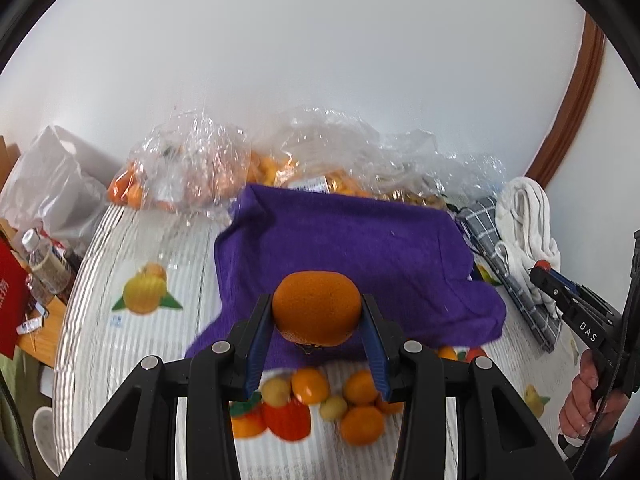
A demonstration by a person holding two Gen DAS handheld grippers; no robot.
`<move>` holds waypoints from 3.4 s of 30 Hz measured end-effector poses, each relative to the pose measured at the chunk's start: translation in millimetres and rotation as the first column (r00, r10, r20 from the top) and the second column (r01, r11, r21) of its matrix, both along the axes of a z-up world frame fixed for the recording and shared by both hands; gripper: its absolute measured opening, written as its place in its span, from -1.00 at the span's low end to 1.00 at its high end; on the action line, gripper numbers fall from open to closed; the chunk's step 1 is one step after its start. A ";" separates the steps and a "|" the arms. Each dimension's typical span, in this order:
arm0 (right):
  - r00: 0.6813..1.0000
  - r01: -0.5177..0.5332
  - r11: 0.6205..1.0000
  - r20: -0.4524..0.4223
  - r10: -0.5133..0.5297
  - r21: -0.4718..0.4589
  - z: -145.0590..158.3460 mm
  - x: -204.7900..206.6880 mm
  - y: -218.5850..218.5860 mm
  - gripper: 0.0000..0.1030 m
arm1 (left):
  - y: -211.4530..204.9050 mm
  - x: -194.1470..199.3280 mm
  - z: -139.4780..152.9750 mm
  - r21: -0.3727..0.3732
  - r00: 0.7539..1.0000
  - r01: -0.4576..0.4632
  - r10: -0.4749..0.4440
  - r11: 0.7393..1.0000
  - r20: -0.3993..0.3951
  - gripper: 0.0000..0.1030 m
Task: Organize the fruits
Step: 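Place the orange and red fruit onto the purple towel, opening both tools, then withdraw both tools and move toward the remaining fruit row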
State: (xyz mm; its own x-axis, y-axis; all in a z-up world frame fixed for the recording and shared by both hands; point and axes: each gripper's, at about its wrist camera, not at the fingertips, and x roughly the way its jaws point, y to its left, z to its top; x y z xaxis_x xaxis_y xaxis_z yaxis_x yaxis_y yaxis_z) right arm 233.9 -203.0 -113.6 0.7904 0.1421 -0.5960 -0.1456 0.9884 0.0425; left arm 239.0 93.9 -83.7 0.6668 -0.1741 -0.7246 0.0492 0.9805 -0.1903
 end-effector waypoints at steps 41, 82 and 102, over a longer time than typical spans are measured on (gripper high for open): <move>0.983 -0.010 0.999 -0.182 0.002 -0.043 -91.2 115.4 15.9 -0.55 | -11.0 102.8 -85.7 0.088 0.989 0.014 -0.001 0.996 -0.145 -0.22; 0.992 0.085 0.994 -0.089 -0.091 -0.067 -50.1 46.3 6.9 0.00 | -28.9 79.1 -42.5 0.089 0.996 0.049 -0.042 0.995 -0.072 0.01; 0.986 0.094 0.994 -0.131 -0.102 -0.061 -38.9 -18.9 -4.0 0.00 | -0.4 6.6 -19.6 0.094 0.999 0.015 -0.011 0.995 -0.046 0.01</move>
State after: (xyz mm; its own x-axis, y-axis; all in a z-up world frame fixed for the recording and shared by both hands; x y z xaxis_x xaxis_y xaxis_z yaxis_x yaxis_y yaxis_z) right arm 215.0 -207.0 -152.6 0.7113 0.0322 -0.7021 -0.0445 0.9990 0.0007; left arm 245.6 93.5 -103.3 0.6309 -0.1122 -0.7677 0.0557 0.9935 -0.0994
